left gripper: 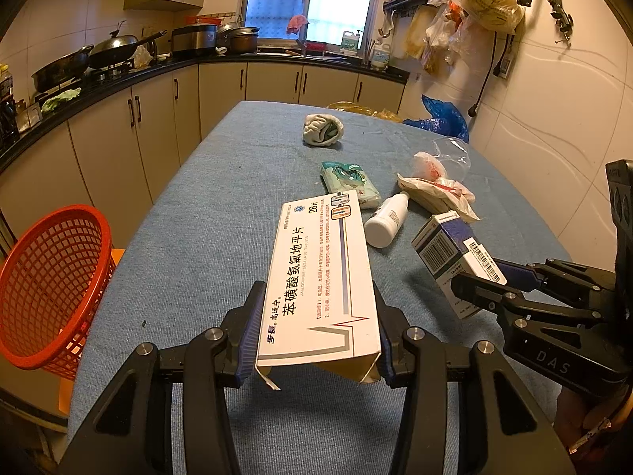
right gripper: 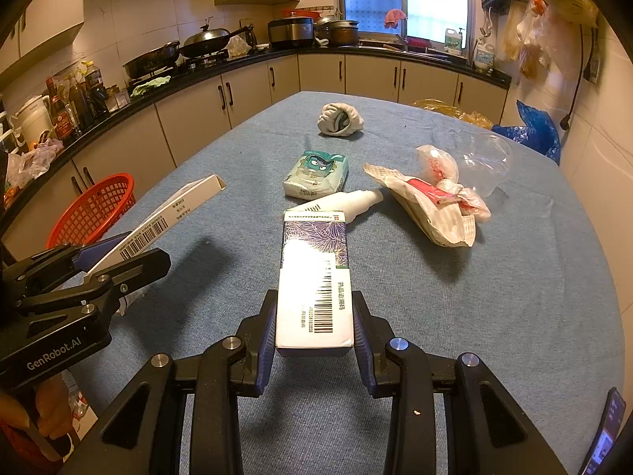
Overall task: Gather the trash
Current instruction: 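Lift both white boxes and hold them above the table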
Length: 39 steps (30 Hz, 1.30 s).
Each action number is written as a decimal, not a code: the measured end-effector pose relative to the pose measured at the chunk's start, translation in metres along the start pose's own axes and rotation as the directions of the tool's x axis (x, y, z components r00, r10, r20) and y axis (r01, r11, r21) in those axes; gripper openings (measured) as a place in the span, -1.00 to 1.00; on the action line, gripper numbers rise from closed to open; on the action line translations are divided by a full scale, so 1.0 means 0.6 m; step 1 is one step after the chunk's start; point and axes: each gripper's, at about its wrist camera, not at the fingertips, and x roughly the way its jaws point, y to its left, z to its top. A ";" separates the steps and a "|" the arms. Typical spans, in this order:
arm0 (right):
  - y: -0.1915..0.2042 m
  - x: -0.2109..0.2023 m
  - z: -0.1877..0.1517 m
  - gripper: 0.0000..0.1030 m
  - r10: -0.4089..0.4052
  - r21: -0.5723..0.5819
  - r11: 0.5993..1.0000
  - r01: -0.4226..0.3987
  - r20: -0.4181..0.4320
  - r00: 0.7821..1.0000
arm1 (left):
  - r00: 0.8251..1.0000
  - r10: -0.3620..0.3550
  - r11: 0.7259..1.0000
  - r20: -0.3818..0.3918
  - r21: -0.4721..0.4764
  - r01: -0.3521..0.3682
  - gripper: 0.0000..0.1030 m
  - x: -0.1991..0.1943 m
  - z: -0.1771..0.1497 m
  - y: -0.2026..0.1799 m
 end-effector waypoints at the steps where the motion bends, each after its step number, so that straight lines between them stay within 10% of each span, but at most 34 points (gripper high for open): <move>1: 0.000 -0.001 0.000 -0.28 0.000 -0.001 1.000 0.000 0.000 1.000 | 1.000 0.000 1.000 0.000 -0.001 0.000 -0.10 0.000 0.000 0.001; 39: 0.011 -0.019 0.010 -0.27 -0.002 -0.011 1.000 0.002 0.018 1.000 | 1.000 0.012 1.000 0.029 -0.005 -0.012 -0.10 -0.026 0.012 0.011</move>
